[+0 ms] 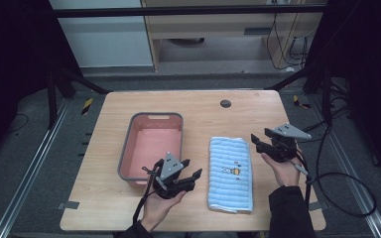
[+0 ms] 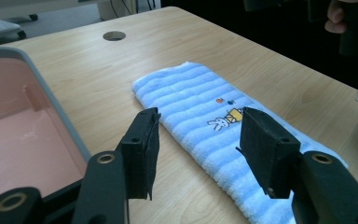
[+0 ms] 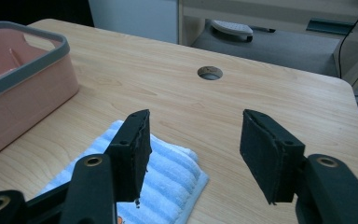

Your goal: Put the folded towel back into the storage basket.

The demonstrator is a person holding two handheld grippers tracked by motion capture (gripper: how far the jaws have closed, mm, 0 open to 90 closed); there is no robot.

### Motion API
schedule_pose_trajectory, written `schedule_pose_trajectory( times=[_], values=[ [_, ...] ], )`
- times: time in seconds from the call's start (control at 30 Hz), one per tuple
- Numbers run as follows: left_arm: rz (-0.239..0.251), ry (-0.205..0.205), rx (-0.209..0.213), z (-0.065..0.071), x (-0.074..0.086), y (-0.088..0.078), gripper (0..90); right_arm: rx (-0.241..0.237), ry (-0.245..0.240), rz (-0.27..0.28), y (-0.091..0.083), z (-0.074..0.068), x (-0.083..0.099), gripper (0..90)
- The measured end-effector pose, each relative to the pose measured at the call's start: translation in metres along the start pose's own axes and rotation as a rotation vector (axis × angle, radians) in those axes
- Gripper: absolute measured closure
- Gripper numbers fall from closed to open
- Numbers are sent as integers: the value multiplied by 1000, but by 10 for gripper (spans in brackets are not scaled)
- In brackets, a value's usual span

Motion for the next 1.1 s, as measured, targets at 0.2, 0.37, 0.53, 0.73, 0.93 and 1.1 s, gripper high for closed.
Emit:
schedule_pose_trajectory(
  times=[0.2,0.37,0.53,0.73,0.93,1.1],
  values=[
    [-19,10,24,11,4,11,473,9,13,-19,10,2,4,427],
    [-34,12,33,17,7,18,473,18,5,-41,19,3,9,428],
    [-53,24,35,22,12,24,474,25,-3,-55,26,4,13,436],
    [-81,43,36,28,17,31,477,29,13,-73,33,7,18,444],
    [-106,38,47,33,25,40,484,45,18,-92,42,9,25,448],
    [-122,33,49,36,30,46,485,46,22,-114,48,9,30,450]
  ],
)
Point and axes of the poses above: each handheld gripper's, and its own axes: y roughly forward along the jaws, x roughly out of its underside, z roughly to its right, the point moved 2 cm from there along y, roughly forward along the jaws, and after that the axes turned 14 degrees about y, right-handed, at the moved point
